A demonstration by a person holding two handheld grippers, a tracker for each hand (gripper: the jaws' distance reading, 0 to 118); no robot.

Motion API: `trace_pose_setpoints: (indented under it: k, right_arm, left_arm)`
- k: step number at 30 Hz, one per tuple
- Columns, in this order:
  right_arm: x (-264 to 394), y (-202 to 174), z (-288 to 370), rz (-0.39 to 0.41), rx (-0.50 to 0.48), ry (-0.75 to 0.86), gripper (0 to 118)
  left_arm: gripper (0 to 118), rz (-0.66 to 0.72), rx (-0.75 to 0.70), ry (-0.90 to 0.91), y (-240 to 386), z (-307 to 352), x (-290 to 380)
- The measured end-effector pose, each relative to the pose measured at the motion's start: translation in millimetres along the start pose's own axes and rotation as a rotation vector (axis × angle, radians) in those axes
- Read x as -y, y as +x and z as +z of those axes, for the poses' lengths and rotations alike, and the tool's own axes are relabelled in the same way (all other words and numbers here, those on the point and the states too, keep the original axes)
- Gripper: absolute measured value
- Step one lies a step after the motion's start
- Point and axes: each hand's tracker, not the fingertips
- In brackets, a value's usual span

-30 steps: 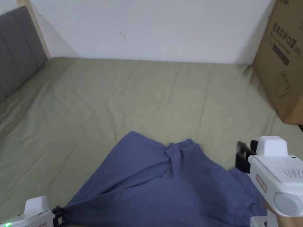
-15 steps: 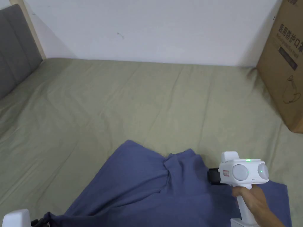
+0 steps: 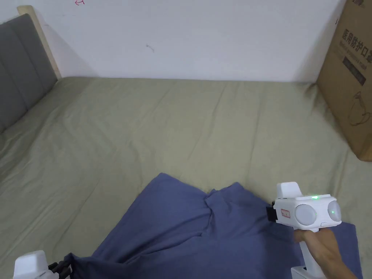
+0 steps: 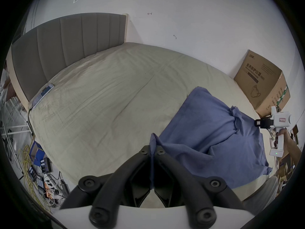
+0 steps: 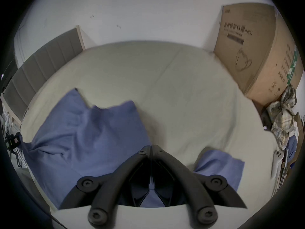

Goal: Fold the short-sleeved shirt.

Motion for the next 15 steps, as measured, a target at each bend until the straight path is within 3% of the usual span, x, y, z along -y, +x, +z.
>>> trace_pose_setpoints:
  k: [3,10,15]
  right_arm:
    - [-9,7,34,0.017,-0.010,0.078,0]
    - [-32,23,142,-0.051,-0.014,0.340,0]
    - [-58,44,216,-0.090,0.042,0.521,0]
  left_arm:
    - [0,0.006,0.010,0.026,3,9,-4]
    - [0,0.083,0.101,0.156,10,37,-49]
    - [0,0.019,0.131,0.252,37,57,-108]
